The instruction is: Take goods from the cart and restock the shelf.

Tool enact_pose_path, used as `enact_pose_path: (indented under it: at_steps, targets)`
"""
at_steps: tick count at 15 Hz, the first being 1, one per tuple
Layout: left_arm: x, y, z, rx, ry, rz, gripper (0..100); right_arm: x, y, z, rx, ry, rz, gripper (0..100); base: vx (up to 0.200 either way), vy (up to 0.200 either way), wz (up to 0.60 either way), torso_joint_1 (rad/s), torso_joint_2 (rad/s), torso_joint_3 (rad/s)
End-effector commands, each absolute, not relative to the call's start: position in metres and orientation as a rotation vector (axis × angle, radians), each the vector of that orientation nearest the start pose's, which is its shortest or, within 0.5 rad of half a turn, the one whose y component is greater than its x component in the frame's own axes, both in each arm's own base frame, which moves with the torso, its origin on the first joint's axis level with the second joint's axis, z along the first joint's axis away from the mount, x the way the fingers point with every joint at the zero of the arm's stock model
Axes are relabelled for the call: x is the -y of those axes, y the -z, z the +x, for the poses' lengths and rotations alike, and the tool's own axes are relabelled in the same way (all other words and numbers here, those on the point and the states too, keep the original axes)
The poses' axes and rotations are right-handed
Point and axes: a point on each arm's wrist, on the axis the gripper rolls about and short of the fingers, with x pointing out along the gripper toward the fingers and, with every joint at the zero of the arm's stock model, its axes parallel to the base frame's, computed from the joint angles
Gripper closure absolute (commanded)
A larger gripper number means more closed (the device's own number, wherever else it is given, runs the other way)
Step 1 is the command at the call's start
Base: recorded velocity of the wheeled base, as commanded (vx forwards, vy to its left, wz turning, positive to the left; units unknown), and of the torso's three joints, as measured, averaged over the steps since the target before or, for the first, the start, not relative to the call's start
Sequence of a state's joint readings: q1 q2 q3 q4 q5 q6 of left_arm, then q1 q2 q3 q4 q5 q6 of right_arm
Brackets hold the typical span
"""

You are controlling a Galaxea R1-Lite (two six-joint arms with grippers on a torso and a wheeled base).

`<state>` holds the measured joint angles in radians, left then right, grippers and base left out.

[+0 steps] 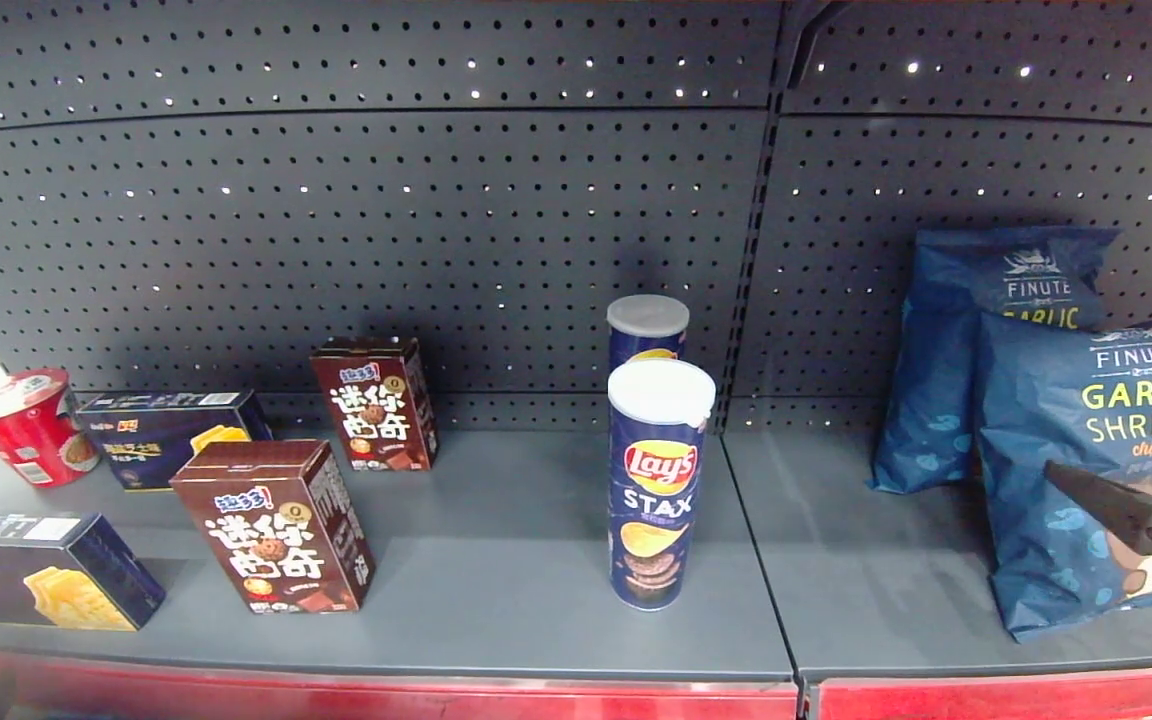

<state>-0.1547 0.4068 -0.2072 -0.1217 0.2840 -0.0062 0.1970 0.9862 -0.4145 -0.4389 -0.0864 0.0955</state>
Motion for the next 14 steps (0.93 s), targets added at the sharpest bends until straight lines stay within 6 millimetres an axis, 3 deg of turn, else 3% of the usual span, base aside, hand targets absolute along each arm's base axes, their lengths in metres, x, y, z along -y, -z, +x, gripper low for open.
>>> enact_pose_path:
  at_steps: [1,2,5,8,10,11,12,14]
  targets:
    - [-0.009,-0.132,-0.021,-0.006,-0.143,0.000,0,-0.007,-0.204,0.084,-0.025,-0.013,0.091,0,0.000,0.000,0.00,0.000,0.00,0.000]
    - [-0.010,-0.130,-0.025,-0.006,-0.143,0.000,0,-0.006,-0.204,0.081,-0.019,-0.008,0.089,0,0.000,0.000,0.00,0.000,0.00,0.000]
    - [-0.011,-0.121,-0.030,-0.014,-0.140,0.004,0,0.000,-0.193,0.037,-0.012,0.045,0.029,0,0.000,0.000,0.00,0.000,0.00,0.000]
    - [-0.009,-0.105,-0.025,-0.071,-0.098,0.011,0,0.004,-0.168,-0.004,-0.039,0.068,0.014,0,0.000,0.000,0.00,0.000,0.00,0.000]
    - [-0.008,-0.098,-0.023,-0.091,-0.049,0.015,0,0.005,-0.141,-0.025,-0.045,0.053,0.013,0,0.000,0.000,0.00,0.000,0.00,0.000]
    - [-0.007,-0.095,-0.021,-0.089,-0.034,0.016,0,0.006,-0.129,-0.031,-0.026,0.045,0.016,0,0.000,0.000,0.00,0.000,0.00,0.000]
    - [-0.005,-0.087,-0.017,-0.071,0.009,0.013,0,0.006,-0.113,-0.028,-0.018,0.045,0.030,0,0.000,0.000,0.00,0.000,0.00,0.000]
    - [-0.005,-0.083,-0.015,-0.046,0.023,0.003,0,0.004,-0.098,-0.017,0.098,0.019,0.036,0,0.000,0.000,0.00,0.000,0.00,0.000]
